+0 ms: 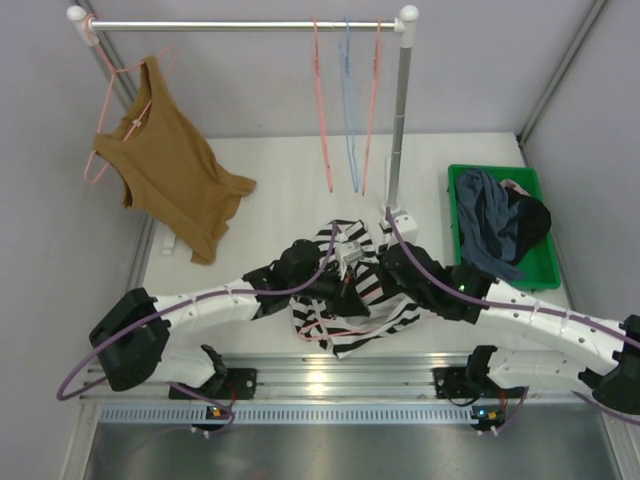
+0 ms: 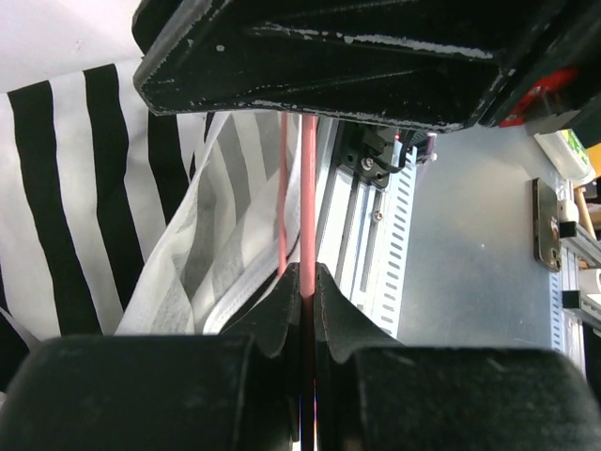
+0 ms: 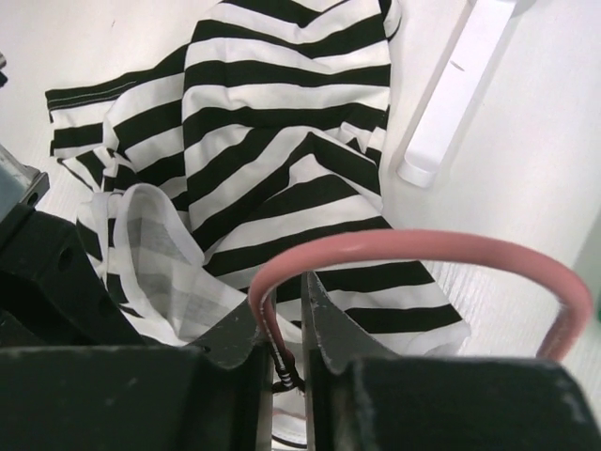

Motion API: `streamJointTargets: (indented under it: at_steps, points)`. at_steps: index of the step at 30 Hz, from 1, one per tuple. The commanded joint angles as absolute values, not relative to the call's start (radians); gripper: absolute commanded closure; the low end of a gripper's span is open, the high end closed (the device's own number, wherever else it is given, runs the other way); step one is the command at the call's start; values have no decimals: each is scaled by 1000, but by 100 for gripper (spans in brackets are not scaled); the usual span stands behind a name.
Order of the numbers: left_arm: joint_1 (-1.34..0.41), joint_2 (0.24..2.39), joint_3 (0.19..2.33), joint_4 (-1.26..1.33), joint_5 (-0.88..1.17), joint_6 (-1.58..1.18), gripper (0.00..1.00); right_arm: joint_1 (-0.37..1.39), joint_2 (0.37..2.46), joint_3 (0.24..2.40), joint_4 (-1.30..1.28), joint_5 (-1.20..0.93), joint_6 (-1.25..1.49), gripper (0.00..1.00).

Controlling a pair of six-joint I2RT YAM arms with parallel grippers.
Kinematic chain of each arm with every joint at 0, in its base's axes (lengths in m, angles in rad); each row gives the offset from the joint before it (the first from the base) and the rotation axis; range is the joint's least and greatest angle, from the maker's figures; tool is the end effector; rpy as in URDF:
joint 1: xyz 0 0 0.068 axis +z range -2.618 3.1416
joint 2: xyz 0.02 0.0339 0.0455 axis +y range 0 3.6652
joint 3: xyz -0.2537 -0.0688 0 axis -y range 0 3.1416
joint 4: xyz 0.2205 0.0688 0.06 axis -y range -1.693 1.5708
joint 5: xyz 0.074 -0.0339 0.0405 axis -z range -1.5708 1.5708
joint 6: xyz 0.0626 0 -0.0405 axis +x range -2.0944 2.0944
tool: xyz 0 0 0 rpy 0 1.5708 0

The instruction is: Place the tank top on the hanger

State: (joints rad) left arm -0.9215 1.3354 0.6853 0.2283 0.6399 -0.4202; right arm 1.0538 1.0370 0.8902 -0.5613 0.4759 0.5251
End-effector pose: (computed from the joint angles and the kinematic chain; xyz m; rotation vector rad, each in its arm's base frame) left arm 0.1431 -0.2504 0.2236 0.9941 1.9968 -1.4437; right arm 0.1318 0.1739 0.2747 -0.3369 2.1823 0.3422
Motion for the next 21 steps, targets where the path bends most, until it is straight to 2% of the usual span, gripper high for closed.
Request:
streamJointTargets:
  at_steps: [1, 7, 8, 10, 11, 14, 21]
  points:
    - [-933, 1345, 703, 304, 614, -408, 100, 1071, 1025, 868, -506, 518, 538, 98]
    - [-942, 1359, 716, 262, 532, -425, 99, 1071, 1014, 850, -494, 537, 525, 100]
    - [-942, 1353, 715, 258, 519, -429, 89, 1074, 1009, 848, -489, 540, 525, 100]
    - [-942, 1345, 715, 250, 476, -442, 83, 1077, 1008, 845, -494, 551, 523, 100]
    - [-942, 1332, 710, 249, 460, -446, 74, 1078, 1008, 847, -498, 564, 523, 100]
    - [-942, 1299, 709, 224, 401, -456, 64, 1081, 1012, 850, -520, 589, 528, 100]
    - [-939, 1206, 726, 92, 174, -503, 57, 1092, 1014, 844, -535, 606, 541, 100]
